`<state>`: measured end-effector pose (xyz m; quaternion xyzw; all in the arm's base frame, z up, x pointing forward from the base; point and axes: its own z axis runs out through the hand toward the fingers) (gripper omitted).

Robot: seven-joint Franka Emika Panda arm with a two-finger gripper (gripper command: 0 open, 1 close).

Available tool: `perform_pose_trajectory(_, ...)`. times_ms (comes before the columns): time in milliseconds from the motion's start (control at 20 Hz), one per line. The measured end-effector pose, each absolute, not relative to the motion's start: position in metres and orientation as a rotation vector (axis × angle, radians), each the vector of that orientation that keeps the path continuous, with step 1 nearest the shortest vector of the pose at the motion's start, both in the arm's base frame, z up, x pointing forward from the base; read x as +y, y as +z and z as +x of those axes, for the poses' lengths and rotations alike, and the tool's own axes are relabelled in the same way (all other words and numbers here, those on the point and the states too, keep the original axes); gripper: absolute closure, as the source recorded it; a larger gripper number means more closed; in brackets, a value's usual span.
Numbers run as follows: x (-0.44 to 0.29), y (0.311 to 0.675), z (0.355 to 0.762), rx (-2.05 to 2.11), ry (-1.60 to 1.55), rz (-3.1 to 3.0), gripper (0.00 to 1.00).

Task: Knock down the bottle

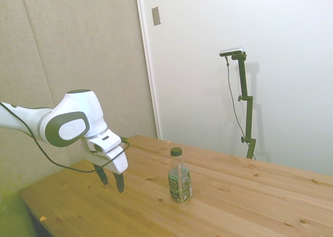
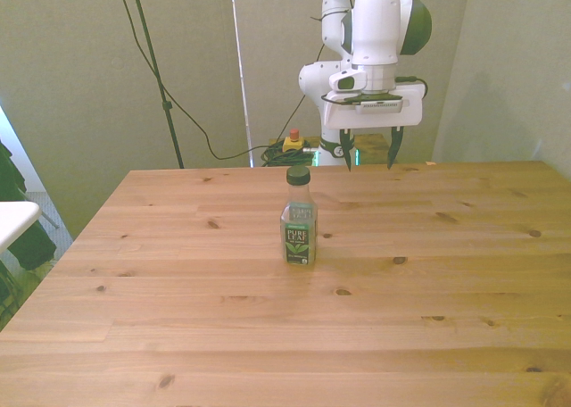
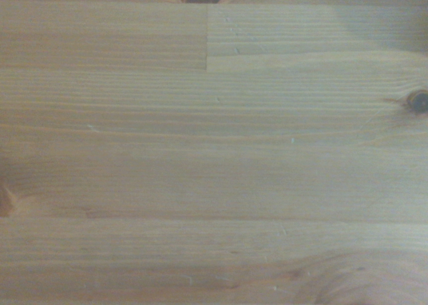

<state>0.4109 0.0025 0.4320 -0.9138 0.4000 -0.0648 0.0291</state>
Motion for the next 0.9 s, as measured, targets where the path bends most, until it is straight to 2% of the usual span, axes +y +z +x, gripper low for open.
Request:
perform_pose_trajectory(50, 0.002, 0.432, 0.411, 1.234, -0.198, -2.819, 0.0)
perform_pose_trajectory(100, 0.002, 0.43, 0.411, 1.234, -0.194, -2.824, 1.0)
perform_pose_trajectory(250, 0.001, 0.435, 0.413, 1.248, -0.216, -2.835, 1.0)
perform_pose_trajectory(550, -0.019, 0.48, 0.431, 1.36, -0.375, -2.814, 1.0)
perform_pose_trajectory(900, -0.077, 0.489, 0.446, 1.511, -0.351, -2.781, 1.0)
